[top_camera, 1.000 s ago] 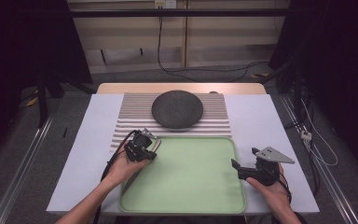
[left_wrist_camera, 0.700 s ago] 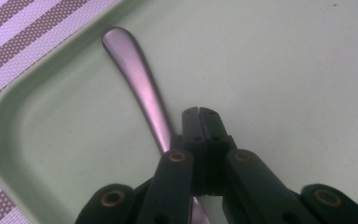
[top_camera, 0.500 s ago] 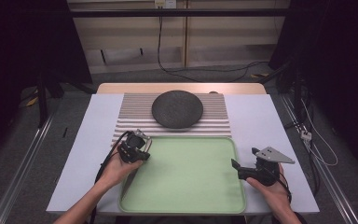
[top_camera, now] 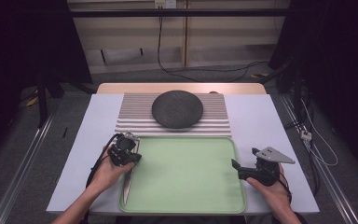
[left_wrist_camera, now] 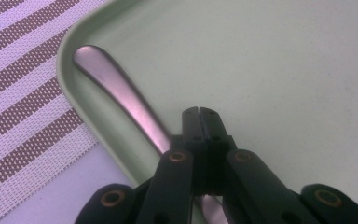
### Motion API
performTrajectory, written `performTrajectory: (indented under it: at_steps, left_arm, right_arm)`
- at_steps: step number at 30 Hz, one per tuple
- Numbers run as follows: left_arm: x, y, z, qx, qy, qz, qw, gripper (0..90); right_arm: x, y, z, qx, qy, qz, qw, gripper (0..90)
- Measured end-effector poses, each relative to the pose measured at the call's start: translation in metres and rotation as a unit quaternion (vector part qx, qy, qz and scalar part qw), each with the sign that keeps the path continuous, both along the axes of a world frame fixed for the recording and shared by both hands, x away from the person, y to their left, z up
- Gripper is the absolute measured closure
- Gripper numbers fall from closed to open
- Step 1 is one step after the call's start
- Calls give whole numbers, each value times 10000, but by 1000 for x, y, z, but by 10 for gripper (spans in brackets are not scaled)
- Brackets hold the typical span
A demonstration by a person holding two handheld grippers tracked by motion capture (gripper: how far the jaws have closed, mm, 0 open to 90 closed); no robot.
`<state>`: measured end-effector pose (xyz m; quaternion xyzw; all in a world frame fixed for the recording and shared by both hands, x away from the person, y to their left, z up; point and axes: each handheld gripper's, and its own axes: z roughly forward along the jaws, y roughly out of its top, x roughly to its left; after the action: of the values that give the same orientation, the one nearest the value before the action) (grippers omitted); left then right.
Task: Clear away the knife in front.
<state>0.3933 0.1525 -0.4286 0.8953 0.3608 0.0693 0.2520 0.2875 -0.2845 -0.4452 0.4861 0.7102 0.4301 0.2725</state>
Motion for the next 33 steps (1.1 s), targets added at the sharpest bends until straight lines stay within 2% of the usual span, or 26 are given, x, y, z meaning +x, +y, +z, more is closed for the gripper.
performTrajectory:
  at_steps: [3,7,10,12,15,17,18,21,23,26,29,33]
  left_arm:
    - [-1,1,0,-22,-41,1,10000,900]
    - [0,5,-2,-181,-24,-71,9998,900]
    - [-4,7,-5,-448,-44,-228,9987,900]
    - [-8,8,-4,-546,-207,-256,9980,877]
    - [-11,8,2,-748,-386,-265,9961,769]
    - [-12,8,6,-812,-553,-185,9950,635]
    - [-13,8,7,-869,-590,-164,9943,600]
    - [-16,8,11,-847,-895,-37,9924,444]
    - [-18,10,14,-919,-1077,52,9899,362]
    - [-20,14,20,-1106,-1094,154,9877,217]
    - [-21,19,24,-1273,-1062,284,9858,121]
    - [-29,25,28,-1302,-1162,379,9839,91]
  right_arm:
    - [0,-1,0,6,-4,-1,10000,96]
    - [0,-1,0,9,-2,-2,10000,96]
    - [0,-1,0,-3,-18,10,10000,96]
    - [1,0,0,-16,-16,10,10000,96]
    - [0,1,0,-33,-27,-2,10000,96]
    - [-1,1,1,-35,-26,-13,10000,96]
    - [-1,0,1,-31,-18,-24,10000,96]
    - [-1,1,1,-29,-24,-22,10000,96]
    - [-1,0,1,-25,-27,-27,10000,96]
    - [0,0,1,-15,-27,-26,10000,96]
    - [-1,0,1,-8,-25,-26,10000,96]
    - [-1,0,1,-6,-39,-35,10000,96]
